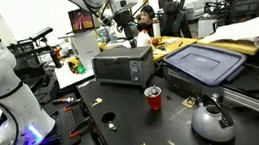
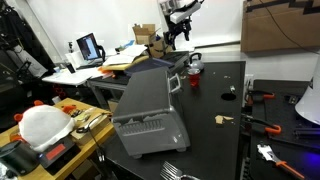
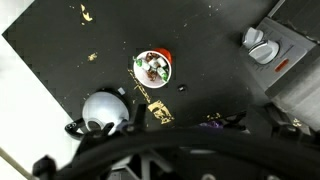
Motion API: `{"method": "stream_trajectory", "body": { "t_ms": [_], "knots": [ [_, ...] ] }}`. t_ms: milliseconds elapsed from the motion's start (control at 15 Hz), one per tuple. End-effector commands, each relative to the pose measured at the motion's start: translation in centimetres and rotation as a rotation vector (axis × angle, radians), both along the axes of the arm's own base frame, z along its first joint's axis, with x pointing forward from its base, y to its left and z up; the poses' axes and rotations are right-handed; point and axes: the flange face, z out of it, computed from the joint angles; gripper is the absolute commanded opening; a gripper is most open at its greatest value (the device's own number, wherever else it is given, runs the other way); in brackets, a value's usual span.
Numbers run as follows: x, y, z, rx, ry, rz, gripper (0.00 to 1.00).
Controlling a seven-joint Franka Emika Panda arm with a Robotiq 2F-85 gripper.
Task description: Pick up one piece of candy and put it in the red cup
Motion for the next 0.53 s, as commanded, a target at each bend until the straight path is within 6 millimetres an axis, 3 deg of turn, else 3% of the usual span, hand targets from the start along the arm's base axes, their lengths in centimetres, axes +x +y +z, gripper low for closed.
{"method": "stream_trajectory", "body": {
  "t_ms": [0, 467],
  "knots": [
    [-0.9, 0.4, 1.6, 0.050, 0.051, 0.065, 1.00],
    [-1.5, 0.8, 3.9, 0.120, 0.141, 0.176, 1.00]
  ]
}}
